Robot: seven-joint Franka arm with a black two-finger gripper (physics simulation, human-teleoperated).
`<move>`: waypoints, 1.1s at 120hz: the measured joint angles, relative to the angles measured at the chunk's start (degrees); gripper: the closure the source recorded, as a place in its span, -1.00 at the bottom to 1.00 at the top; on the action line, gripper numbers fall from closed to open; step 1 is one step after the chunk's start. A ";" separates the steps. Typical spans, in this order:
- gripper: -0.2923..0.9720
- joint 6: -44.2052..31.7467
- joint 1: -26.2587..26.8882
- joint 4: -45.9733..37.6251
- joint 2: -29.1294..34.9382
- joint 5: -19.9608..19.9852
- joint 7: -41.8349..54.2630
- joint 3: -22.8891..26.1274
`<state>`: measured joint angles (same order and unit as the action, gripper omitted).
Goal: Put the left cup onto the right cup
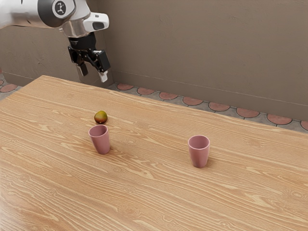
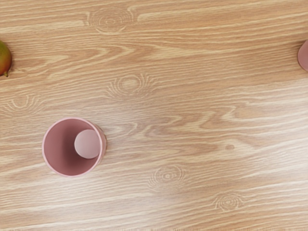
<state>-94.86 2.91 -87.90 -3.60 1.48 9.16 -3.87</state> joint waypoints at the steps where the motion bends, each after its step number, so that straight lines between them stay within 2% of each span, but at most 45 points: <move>1: -0.54 0.01 0.01 0.00 -0.01 0.00 0.01 0.00; 32: -0.54 0.19 0.15 -0.36 0.14 0.02 0.30 0.00; 54: -0.54 -1.89 0.81 -8.13 0.40 0.23 0.39 -1.21; 72: -0.54 -7.82 0.15 -15.12 0.34 0.20 -0.18 -2.95; 132: -0.54 -21.48 -0.62 -13.07 -15.45 2.69 -1.61 -5.10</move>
<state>-116.34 2.29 -100.97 -19.05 4.17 7.54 -8.97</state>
